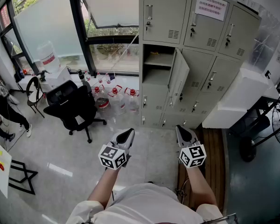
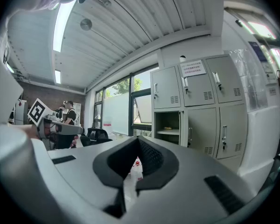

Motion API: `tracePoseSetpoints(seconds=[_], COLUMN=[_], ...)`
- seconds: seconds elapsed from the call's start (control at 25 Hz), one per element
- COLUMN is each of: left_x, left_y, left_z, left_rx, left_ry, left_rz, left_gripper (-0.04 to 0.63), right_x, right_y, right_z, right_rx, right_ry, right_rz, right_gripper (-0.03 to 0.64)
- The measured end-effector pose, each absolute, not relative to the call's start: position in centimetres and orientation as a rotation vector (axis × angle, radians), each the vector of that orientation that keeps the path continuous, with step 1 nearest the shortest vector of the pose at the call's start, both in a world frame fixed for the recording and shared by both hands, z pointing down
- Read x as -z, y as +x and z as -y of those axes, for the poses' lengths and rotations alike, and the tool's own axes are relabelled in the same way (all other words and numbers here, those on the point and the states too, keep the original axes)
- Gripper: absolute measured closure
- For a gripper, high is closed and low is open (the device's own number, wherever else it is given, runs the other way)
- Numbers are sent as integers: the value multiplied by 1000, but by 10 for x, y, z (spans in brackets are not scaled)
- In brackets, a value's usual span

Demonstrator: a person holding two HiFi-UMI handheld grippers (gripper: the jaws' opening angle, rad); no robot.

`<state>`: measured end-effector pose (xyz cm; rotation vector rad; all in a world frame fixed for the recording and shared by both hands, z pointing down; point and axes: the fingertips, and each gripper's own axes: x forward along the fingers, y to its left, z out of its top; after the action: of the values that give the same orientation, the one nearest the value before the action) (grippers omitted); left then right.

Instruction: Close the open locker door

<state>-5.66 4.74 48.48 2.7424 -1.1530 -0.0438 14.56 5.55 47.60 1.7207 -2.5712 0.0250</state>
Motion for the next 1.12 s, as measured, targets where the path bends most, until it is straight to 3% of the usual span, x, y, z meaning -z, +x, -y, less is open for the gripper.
tracePoseSetpoints(seconds=[1.12], left_x=[-504], left_y=[-32], left_z=[-33], left_rx=[19], left_ry=[2674], left_rz=[1235], left_gripper=[580], right_x=[-499], right_y=[182], right_z=[-25], right_rx=[-56], right_ry=[1699], right_rz=[2571], right_gripper=[612])
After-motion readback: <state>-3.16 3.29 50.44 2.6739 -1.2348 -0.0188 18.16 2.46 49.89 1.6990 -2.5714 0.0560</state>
